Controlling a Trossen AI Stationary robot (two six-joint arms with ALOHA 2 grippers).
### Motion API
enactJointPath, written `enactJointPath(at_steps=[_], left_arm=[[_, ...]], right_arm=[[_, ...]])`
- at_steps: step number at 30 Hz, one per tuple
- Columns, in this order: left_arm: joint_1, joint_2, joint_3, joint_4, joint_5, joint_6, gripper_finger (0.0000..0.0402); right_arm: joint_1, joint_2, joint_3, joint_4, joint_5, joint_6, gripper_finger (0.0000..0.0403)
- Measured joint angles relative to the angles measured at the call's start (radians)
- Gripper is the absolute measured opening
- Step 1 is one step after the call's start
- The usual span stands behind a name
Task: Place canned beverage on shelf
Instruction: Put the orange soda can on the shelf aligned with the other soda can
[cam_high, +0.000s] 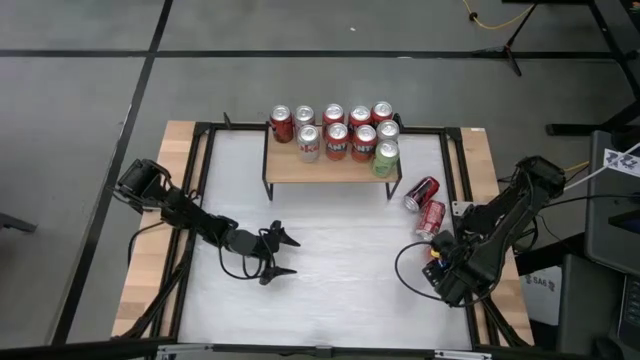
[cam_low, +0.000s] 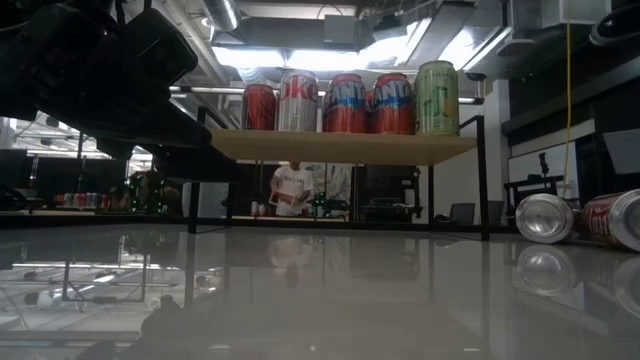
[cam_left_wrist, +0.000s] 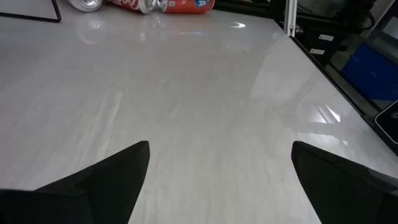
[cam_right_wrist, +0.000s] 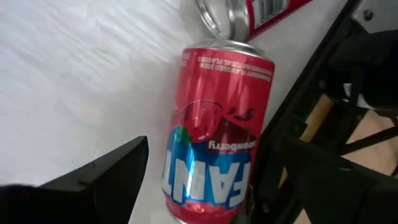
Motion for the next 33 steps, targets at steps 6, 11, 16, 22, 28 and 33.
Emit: enactJointPath(at_steps=[6, 11, 16, 22, 28, 33], left_arm=[[0.000, 0.000, 0.000, 0.000, 0.000, 0.000, 0.0386], [0.000, 0.000, 0.000, 0.000, 0.000, 0.000, 0.0386], [0.000, 0.000, 0.000, 0.000, 0.000, 0.000, 0.0386], [0.000, 0.000, 0.000, 0.000, -0.002, 0.000, 0.0386], [0.000, 0.000, 0.000, 0.000, -0.003, 0.000, 0.0386], [0.000, 0.000, 0.000, 0.000, -0.003, 0.000, 0.0386]], right_arm=[[0.000, 0.000, -0.061, 0.070, 0.000, 0.000, 0.0358], [0.000, 0.000, -0.122, 0.129, 0.000, 0.000, 0.0358], [0.000, 0.000, -0.161, 0.185, 0.000, -0.001, 0.0358], [0.000, 0.000, -0.161, 0.195, 0.011, -0.011, 0.0358], [-0.001, 0.000, -0.161, 0.195, 0.016, -0.028, 0.0358], [-0.001, 0.021, -0.161, 0.198, 0.000, -0.029, 0.0358]])
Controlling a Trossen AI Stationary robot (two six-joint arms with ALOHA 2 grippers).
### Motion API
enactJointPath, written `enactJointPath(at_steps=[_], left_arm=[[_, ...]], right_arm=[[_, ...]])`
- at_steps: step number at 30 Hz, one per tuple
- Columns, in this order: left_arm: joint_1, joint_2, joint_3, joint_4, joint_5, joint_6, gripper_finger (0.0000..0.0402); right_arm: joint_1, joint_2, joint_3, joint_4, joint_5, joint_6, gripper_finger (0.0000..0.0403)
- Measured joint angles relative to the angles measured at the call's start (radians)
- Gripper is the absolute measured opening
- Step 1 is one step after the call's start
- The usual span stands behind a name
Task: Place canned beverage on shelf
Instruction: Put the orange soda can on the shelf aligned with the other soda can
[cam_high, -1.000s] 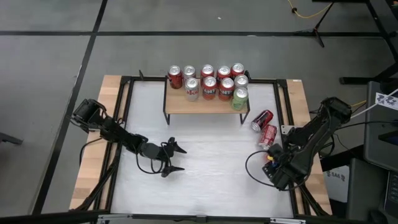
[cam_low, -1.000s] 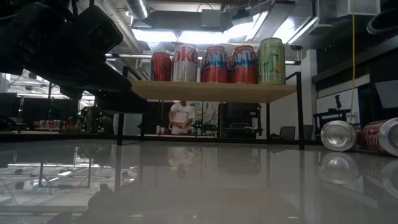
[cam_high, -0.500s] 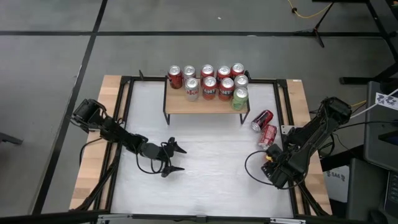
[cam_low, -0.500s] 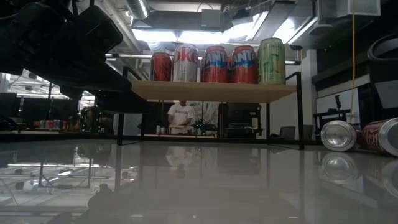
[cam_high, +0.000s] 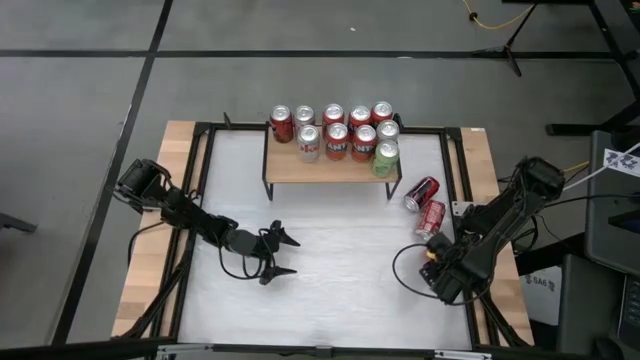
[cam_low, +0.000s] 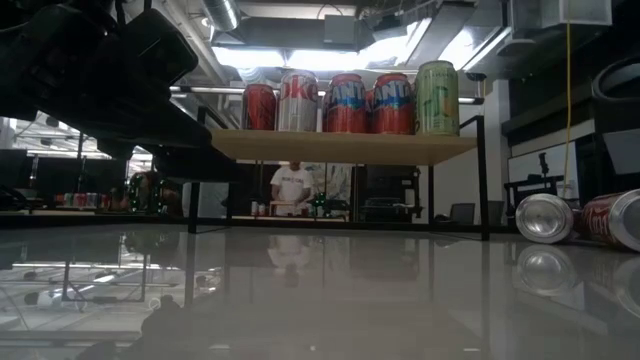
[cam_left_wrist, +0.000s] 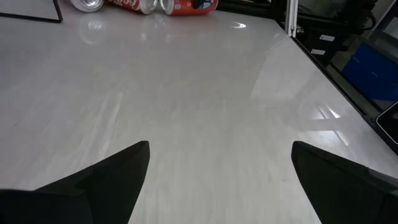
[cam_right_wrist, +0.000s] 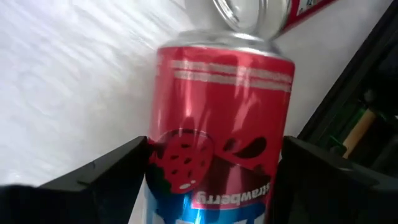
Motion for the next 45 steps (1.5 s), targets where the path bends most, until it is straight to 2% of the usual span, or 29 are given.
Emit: enactJointPath(at_steps=[12, 15, 21, 28, 33, 40, 45], left_arm=[[0.000, 0.000, 0.000, 0.007, -0.001, -0.018, 0.0386], [0.000, 0.000, 0.000, 0.045, -0.001, -0.094, 0.0386], [0.000, 0.000, 0.000, 0.090, -0.001, -0.123, 0.0386], [0.000, 0.000, 0.009, 0.105, -0.001, -0.127, 0.0385], [0.000, -0.012, 0.015, 0.102, 0.001, -0.155, 0.0385], [0.000, -0.104, 0.016, 0.085, 0.012, -0.233, 0.0385], [0.000, -0.162, 0.017, 0.069, 0.011, -0.241, 0.0385]], right_arm=[[0.000, 0.096, 0.000, 0.093, -0.016, -0.001, 0.0356], [-0.002, 0.101, 0.000, 0.132, -0.015, -0.001, 0.0337], [-0.053, 0.101, 0.034, 0.199, -0.022, -0.035, 0.0284], [-0.194, 0.102, 0.143, 0.300, 0.025, -0.315, 0.0297], [-0.317, 0.102, 0.239, 0.392, 0.083, -0.572, 0.0301], [-0.485, 0.129, 0.388, 0.507, 0.141, -1.068, 0.0294], [-0.590, 0.225, 0.546, 0.547, 0.100, -1.499, 0.0295]])
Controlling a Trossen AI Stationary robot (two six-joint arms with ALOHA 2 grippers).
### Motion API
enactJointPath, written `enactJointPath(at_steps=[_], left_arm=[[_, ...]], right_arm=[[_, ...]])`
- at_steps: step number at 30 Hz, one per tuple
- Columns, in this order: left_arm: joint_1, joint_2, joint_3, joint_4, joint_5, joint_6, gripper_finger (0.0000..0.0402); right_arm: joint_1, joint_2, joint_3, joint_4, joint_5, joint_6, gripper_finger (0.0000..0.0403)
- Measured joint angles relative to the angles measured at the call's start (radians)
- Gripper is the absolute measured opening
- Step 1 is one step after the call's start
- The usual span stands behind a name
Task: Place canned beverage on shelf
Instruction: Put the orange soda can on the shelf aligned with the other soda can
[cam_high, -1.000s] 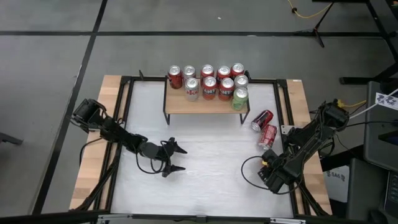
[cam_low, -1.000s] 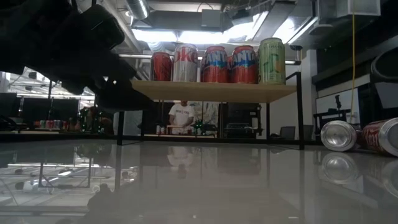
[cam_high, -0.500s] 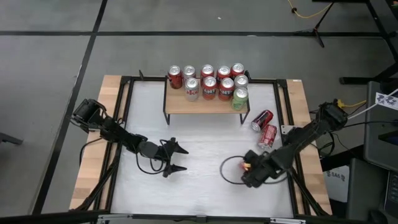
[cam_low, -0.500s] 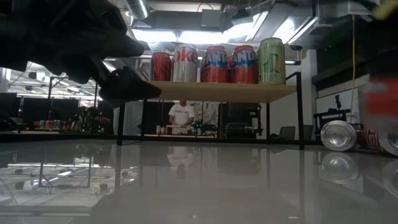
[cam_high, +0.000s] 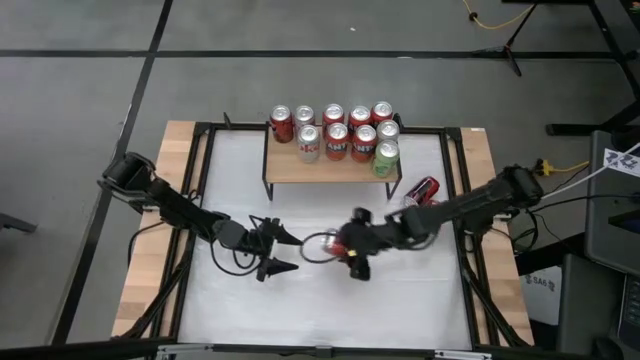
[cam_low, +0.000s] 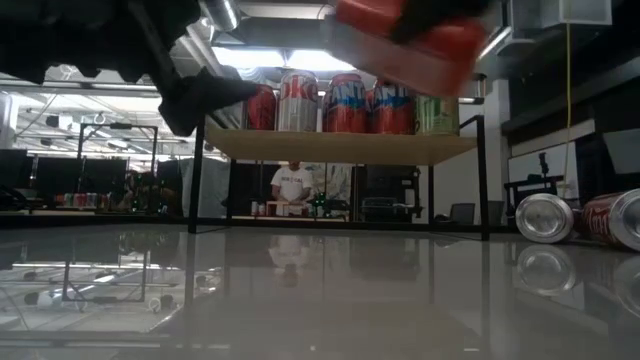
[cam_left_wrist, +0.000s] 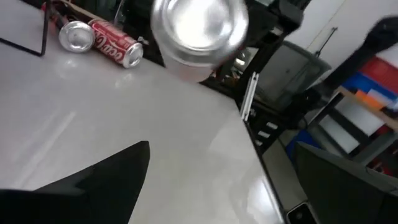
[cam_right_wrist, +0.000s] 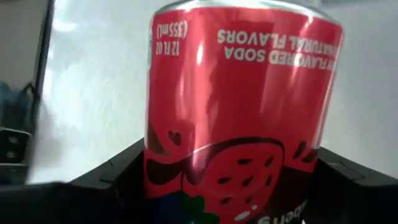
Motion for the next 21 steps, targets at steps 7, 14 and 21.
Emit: enactJointPath(at_steps=[7, 14, 21], left_arm=[[0.000, -0.027, 0.000, -0.041, -0.001, -0.117, 0.0385], [0.000, -0.027, -0.001, -0.157, 0.037, -0.252, 0.0385], [0.000, -0.027, -0.001, -0.178, -0.122, -0.255, 0.0385]], right_arm=[[-0.062, 0.179, 0.215, -0.105, -0.111, -0.507, 0.0295], [-0.059, 0.292, 0.262, -0.308, -0.031, -0.697, 0.0296], [-0.059, 0.388, 0.264, -0.337, -0.019, -0.779, 0.0296]])
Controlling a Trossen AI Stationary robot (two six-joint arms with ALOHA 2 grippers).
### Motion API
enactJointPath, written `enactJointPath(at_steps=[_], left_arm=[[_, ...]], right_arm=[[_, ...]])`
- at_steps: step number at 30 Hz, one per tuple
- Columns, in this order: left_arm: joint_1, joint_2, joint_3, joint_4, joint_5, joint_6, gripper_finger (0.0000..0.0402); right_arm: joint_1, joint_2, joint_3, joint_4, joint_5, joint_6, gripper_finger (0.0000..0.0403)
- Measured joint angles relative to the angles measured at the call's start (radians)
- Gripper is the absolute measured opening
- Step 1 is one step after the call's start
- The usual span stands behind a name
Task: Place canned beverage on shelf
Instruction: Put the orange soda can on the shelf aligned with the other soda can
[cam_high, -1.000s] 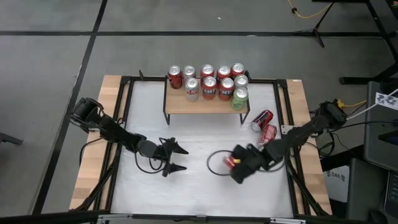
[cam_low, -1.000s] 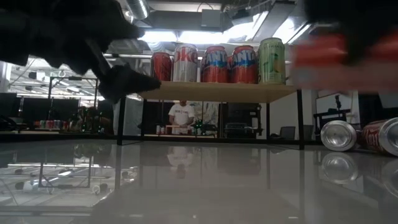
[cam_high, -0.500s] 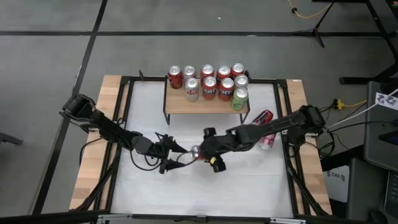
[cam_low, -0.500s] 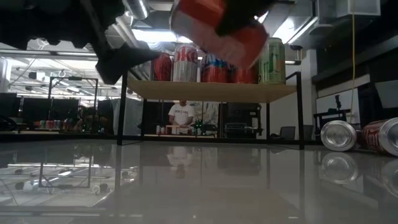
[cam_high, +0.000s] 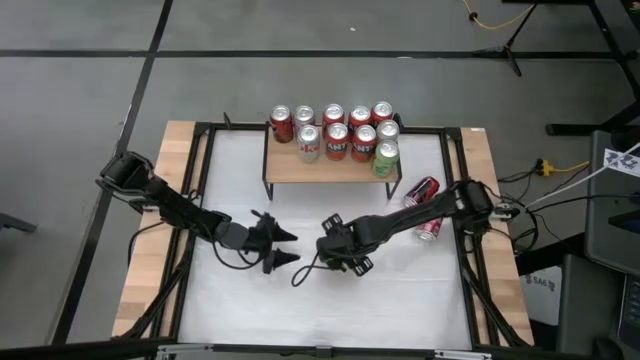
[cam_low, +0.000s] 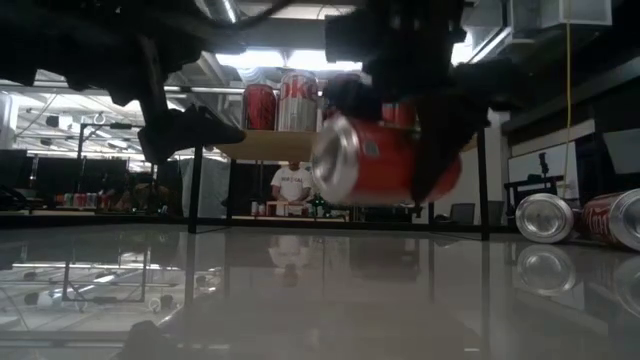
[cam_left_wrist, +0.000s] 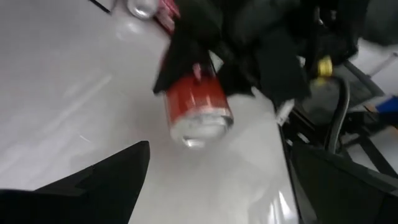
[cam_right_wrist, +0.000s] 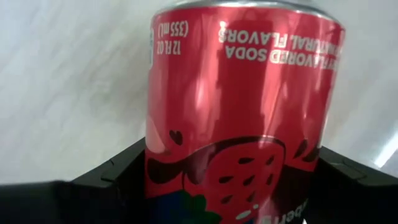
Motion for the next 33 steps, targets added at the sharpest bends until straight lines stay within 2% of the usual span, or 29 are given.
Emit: enactJointPath(at_steps=[4, 11, 23, 33], left_arm=[[0.000, 0.000, 0.000, -0.001, -0.040, 0.000, 0.0385], [0.000, 0.000, 0.000, -0.005, -0.046, 0.001, 0.0385], [0.000, 0.000, 0.000, -0.014, -0.047, 0.007, 0.0385], [0.000, 0.000, 0.007, -0.030, -0.045, 0.006, 0.0385]], right_arm=[[0.000, 0.041, 0.000, -0.007, 0.000, -0.027, 0.0296], [0.000, 0.055, 0.000, -0.002, 0.000, -0.027, 0.0298], [0.000, 0.054, 0.000, 0.013, 0.000, -0.024, 0.0360], [0.000, 0.034, 0.000, 0.000, 0.026, 0.030, 0.0369]])
